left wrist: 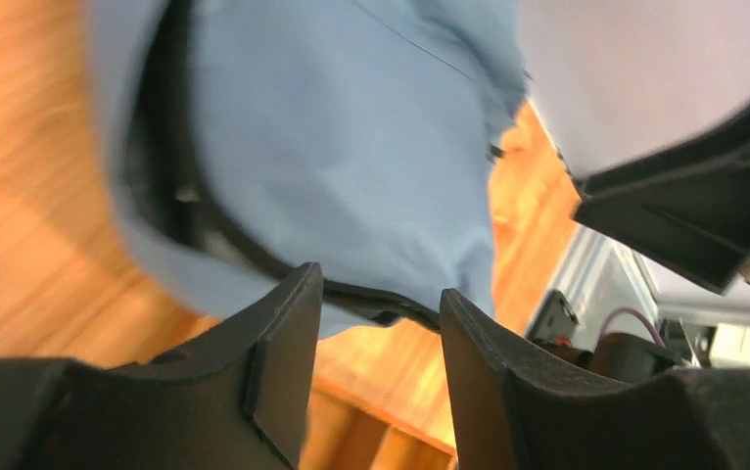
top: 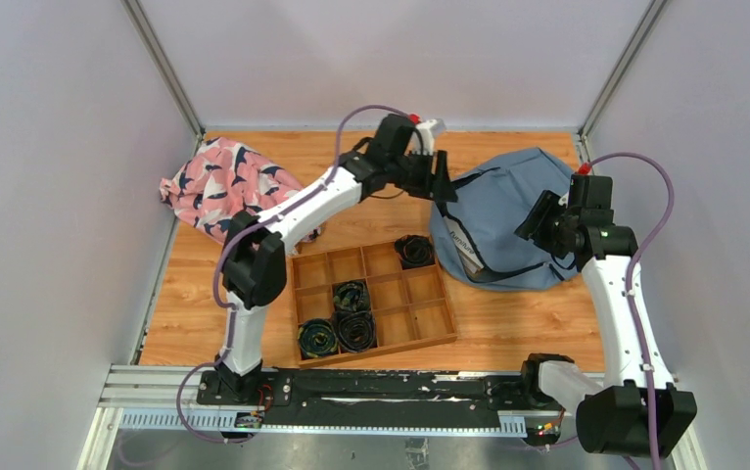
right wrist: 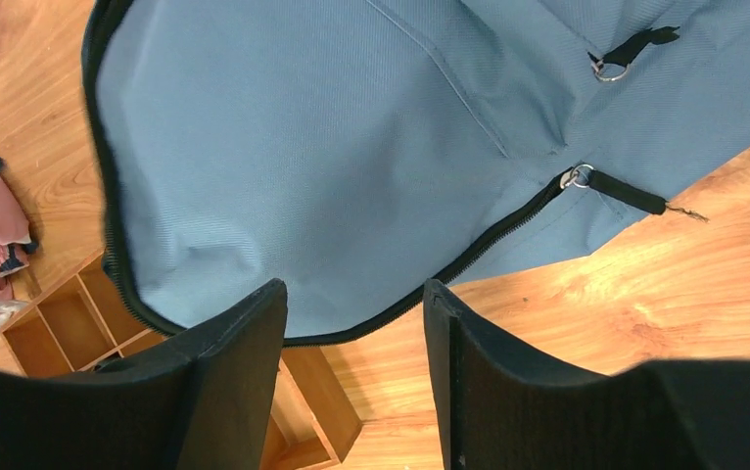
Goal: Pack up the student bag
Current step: Adjust the student bag at the center of the board.
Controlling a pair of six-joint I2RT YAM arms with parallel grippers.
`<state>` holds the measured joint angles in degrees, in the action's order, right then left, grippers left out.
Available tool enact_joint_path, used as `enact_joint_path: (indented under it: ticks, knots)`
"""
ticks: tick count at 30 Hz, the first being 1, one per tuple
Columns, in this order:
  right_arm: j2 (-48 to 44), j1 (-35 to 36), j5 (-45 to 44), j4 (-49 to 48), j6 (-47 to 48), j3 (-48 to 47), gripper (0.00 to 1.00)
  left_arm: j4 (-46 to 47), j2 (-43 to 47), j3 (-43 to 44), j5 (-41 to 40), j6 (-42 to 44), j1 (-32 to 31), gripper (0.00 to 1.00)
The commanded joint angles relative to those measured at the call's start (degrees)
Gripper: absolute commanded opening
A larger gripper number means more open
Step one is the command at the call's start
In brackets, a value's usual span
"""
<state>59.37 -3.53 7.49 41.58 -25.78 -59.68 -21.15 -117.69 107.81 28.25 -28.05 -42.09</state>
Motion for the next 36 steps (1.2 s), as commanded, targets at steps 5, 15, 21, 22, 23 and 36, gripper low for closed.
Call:
enact_joint_path:
  ticks: [5, 15, 21, 22, 23, 36]
  knots:
    - [0.1, 1.3, 2.1, 0.2, -0.8, -0.6, 0.57, 1.4, -1.6, -0.9, 0.2, -1.4, 7.7, 0.54]
    - [1.3, -2.8, -10.6, 5.4, -0.1, 4.4, 0.59, 4.5, -11.4, 3.3, 4.3, -5.4, 7.7, 0.62]
    - [4.0, -7.6, -4.8, 2.1, -1.6, 10.9, 0.59, 7.1, -14.5, 4.3, 6.2, -8.3, 7.7, 0.41]
    - [5.1, -8.0, -4.0, 1.2, -2.0, 11.8, 0.58, 7.6, -14.6, 4.1, 6.6, -8.7, 7.7, 0.31]
    - [6.1, -8.0, -3.6, 0.0, -2.4, 12.5, 0.58, 8.2, -14.5, 3.7, 6.8, -9.0, 7.7, 0.19]
    - [29.7, -8.1, -3.4, -11.5, -5.3, -0.6, 0.53, 15.6, -10.6, -3.8, 9.7, -13.3, 4.8, 0.00]
